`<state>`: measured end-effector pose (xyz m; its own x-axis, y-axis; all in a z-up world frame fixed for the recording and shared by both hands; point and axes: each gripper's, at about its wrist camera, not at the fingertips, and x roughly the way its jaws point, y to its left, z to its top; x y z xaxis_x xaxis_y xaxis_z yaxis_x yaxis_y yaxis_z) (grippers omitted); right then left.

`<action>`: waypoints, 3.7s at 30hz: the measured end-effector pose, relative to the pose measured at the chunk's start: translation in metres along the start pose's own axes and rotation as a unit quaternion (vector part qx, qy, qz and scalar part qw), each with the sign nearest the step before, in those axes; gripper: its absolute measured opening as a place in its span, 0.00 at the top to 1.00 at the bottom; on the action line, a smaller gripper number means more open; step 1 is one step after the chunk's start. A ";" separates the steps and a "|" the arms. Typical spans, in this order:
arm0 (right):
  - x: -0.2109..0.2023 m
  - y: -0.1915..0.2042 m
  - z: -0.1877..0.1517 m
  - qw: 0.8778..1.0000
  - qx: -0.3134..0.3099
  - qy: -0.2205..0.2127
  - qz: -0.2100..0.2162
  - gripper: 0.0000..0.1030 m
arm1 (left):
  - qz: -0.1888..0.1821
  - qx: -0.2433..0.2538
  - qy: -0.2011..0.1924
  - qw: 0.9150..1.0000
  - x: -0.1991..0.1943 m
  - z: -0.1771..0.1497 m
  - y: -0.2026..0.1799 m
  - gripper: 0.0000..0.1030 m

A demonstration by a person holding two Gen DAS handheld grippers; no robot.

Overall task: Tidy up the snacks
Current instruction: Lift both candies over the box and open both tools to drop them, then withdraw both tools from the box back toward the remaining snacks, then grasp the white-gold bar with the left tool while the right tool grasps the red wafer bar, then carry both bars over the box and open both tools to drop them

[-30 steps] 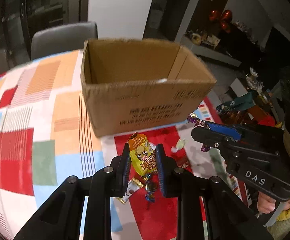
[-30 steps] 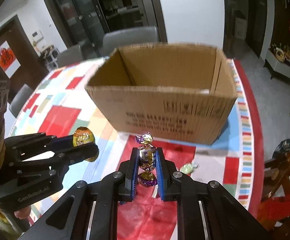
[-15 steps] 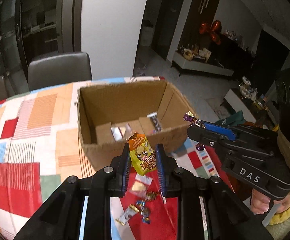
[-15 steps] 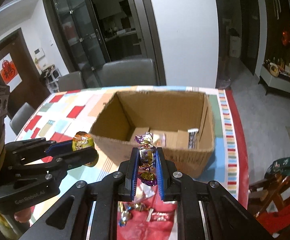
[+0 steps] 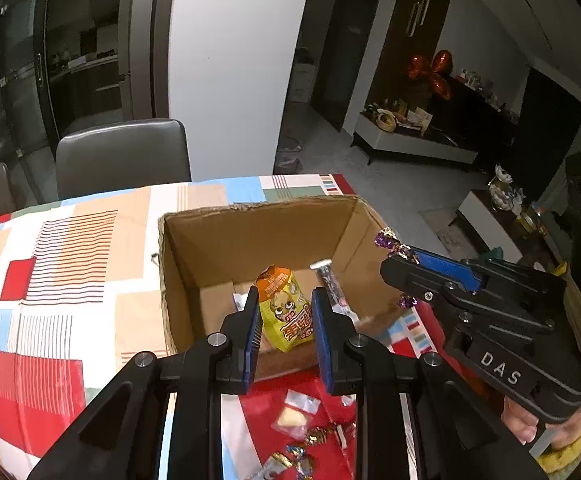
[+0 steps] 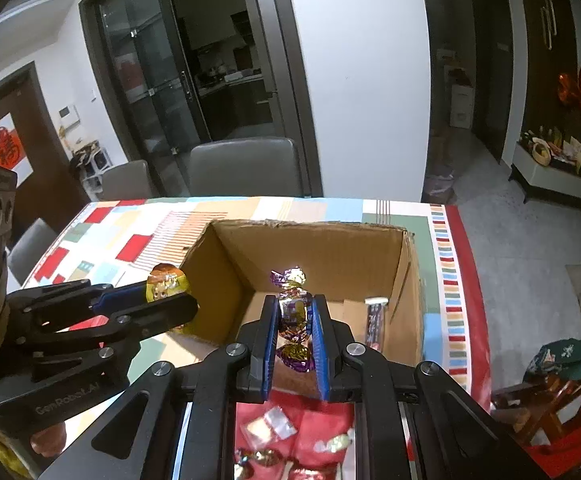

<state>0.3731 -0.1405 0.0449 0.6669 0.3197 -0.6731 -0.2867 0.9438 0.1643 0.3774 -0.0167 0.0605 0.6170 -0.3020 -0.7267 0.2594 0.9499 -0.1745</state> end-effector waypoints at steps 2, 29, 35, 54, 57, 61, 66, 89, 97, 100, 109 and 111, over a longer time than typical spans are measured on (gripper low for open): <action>0.005 -0.002 0.002 1.000 0.002 -0.007 -0.016 0.80 | 0.008 -0.010 0.002 1.000 0.005 0.004 0.003 0.70; -0.045 0.015 -0.098 0.999 -0.002 -0.031 -0.011 0.42 | 0.044 0.049 -0.061 0.996 -0.064 -0.102 -0.015 0.45; -0.045 0.016 -0.133 0.999 0.003 -0.034 -0.014 0.33 | 0.065 0.072 -0.064 0.993 -0.065 -0.136 -0.021 0.40; 0.001 0.008 -0.198 0.998 -0.002 0.043 -0.040 0.28 | 0.061 0.078 0.031 0.995 -0.006 -0.209 -0.006 0.40; 0.011 0.005 -0.201 0.997 -0.004 0.055 -0.046 0.28 | 0.063 0.078 0.043 0.994 0.005 -0.215 -0.003 0.40; 0.022 0.004 -0.204 0.996 -0.010 0.068 -0.049 0.28 | 0.054 0.072 0.061 0.994 0.021 -0.221 0.004 0.40; 0.037 0.002 -0.207 0.995 -0.013 0.085 -0.053 0.28 | 0.052 0.065 0.081 0.993 0.040 -0.225 0.010 0.40; 0.053 -0.008 -0.211 0.993 0.007 0.100 -0.063 0.48 | 0.055 0.050 0.081 0.994 0.060 -0.219 0.006 0.81; 0.042 -0.011 -0.211 0.994 0.024 0.082 -0.063 0.48 | 0.054 0.023 0.064 0.996 0.046 -0.215 0.008 0.81; 0.031 -0.009 -0.208 0.996 0.021 0.063 -0.064 0.48 | 0.052 0.015 0.056 0.997 0.040 -0.214 0.006 0.81; 0.003 -0.003 -0.189 0.998 0.007 0.013 -0.062 0.48 | 0.048 -0.001 0.023 0.999 0.014 -0.204 0.000 0.81; -0.004 -0.002 -0.180 0.998 0.010 0.000 -0.054 0.48 | 0.048 -0.002 0.013 0.999 0.006 -0.196 -0.001 0.81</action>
<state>0.2474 -0.1586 -0.0828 0.6928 0.2160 -0.6881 -0.1992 0.9743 0.1053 0.2350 -0.0038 -0.0743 0.6191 -0.2072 -0.7574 0.1965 0.9747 -0.1061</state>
